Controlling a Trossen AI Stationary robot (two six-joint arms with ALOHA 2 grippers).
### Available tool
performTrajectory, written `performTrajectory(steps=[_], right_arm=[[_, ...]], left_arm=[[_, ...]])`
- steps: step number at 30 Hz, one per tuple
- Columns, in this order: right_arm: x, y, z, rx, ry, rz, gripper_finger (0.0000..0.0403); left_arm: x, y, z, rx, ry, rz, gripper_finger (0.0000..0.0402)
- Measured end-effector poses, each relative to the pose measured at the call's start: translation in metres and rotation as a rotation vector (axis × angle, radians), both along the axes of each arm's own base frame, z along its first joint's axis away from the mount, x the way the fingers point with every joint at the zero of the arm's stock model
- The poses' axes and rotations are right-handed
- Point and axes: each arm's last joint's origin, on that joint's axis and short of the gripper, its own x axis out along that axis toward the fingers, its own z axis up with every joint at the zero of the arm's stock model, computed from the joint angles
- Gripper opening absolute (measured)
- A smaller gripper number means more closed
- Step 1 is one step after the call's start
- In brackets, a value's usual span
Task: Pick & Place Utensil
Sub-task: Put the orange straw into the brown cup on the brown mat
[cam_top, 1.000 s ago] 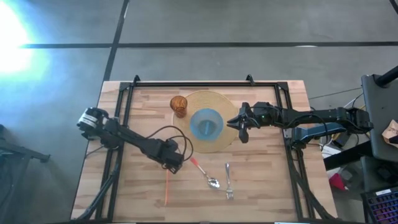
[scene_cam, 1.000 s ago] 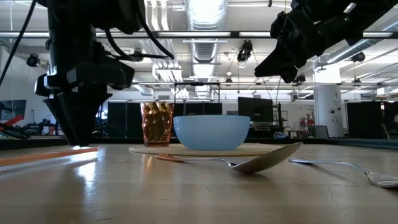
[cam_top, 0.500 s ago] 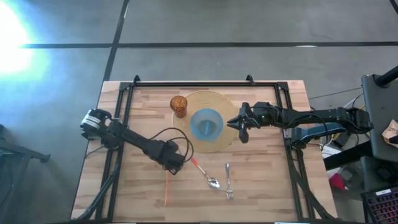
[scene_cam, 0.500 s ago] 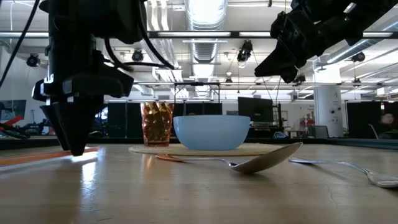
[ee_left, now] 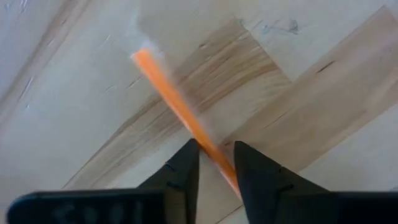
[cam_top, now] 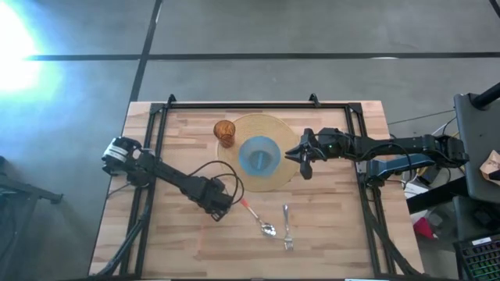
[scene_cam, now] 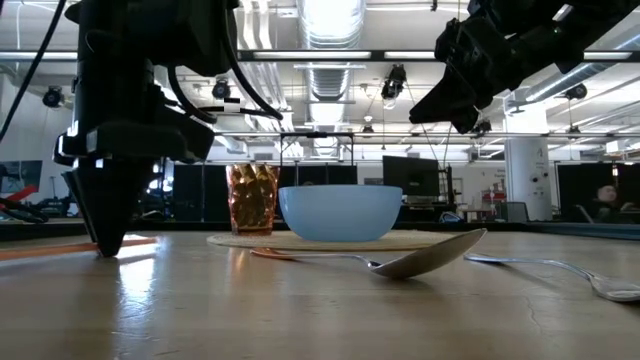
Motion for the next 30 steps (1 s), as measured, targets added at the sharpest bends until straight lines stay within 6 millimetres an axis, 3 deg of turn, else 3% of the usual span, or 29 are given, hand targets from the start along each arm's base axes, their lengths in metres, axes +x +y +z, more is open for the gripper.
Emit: performTrajectory(steps=[9,14,20,30], right_arm=[[0.000,0.000,0.000,0.000,0.000,0.000,0.0062],[0.000,0.000,0.000,0.000,0.000,0.000,0.0068],[0.000,0.000,0.000,0.000,0.000,0.000,0.0075],[0.000,0.000,0.000,0.000,0.000,0.000,0.0062]], left_arm=[[0.000,0.000,0.000,-0.003,0.007,-0.058,0.0015],[-0.001,0.000,0.005,-0.024,-0.017,-0.086,0.0006],[-0.007,0.004,0.030,-0.036,-0.106,-0.115,0.0005],[-0.035,0.023,0.099,0.099,-0.412,-0.120,0.0005]])
